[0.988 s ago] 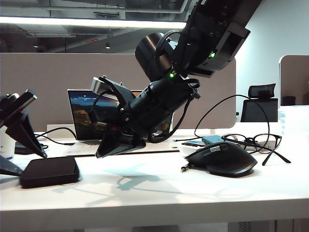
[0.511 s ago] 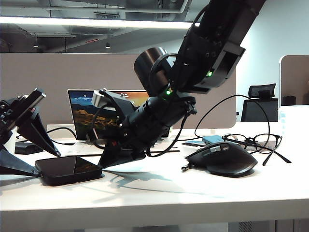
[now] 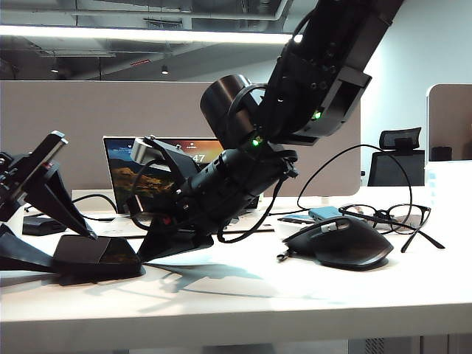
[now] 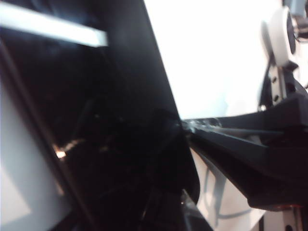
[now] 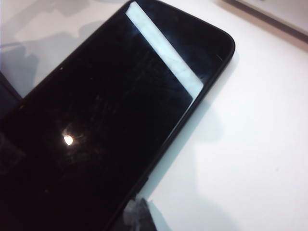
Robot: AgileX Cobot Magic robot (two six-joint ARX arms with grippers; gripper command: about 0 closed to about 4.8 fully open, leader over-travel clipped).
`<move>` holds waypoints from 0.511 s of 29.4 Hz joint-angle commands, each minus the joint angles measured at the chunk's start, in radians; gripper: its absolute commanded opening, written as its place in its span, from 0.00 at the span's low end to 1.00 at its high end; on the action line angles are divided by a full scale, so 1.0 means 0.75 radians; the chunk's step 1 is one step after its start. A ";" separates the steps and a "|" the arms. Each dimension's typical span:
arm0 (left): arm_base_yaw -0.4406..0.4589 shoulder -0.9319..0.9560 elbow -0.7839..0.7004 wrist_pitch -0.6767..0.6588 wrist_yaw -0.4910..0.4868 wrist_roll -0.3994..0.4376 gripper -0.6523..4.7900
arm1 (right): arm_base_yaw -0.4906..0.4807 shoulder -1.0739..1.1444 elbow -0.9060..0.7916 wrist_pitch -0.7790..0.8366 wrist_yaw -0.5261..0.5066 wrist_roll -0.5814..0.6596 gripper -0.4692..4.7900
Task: Pick up the black phone, pick up the charger plug, insert the charger plug into the phone's charging port, and finally place the connected phone back on the desk.
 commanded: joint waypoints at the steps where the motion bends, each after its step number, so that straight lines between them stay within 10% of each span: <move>1: -0.006 -0.002 0.003 0.041 0.034 0.001 0.56 | 0.009 -0.002 0.004 0.018 -0.031 -0.009 0.08; 15: -0.026 0.041 0.003 0.073 0.024 -0.014 0.56 | 0.015 -0.002 0.003 0.012 -0.110 -0.048 0.08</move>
